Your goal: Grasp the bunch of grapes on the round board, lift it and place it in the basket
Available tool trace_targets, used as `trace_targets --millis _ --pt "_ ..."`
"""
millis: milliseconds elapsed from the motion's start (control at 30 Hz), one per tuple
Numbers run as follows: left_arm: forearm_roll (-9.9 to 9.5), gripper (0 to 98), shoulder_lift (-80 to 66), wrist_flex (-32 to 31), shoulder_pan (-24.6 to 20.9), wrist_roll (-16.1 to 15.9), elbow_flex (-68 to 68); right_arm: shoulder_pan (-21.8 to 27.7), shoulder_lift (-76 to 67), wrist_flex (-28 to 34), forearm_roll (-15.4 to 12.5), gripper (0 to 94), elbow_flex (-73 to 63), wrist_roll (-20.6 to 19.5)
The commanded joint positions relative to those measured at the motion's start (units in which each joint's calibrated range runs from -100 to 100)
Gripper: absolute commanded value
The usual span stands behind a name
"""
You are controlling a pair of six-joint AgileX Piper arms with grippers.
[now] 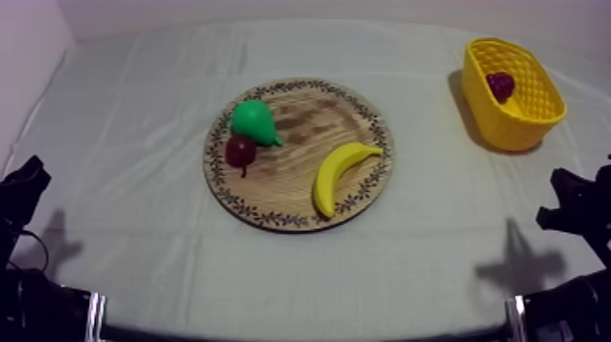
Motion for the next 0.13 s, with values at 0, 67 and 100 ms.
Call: trace_targets --millis 0,67,100 --pt "0.0 0.1 0.0 0.0 0.0 0.0 0.0 0.1 0.0 0.0 0.0 0.4 0.0 -0.1" --pt "0.0 0.1 0.0 0.0 0.0 0.0 0.0 0.1 0.0 0.0 0.0 0.4 0.0 -0.2" --pt "0.0 0.1 0.0 0.0 0.0 0.0 0.0 0.0 0.0 0.0 0.0 0.4 0.0 -0.2"
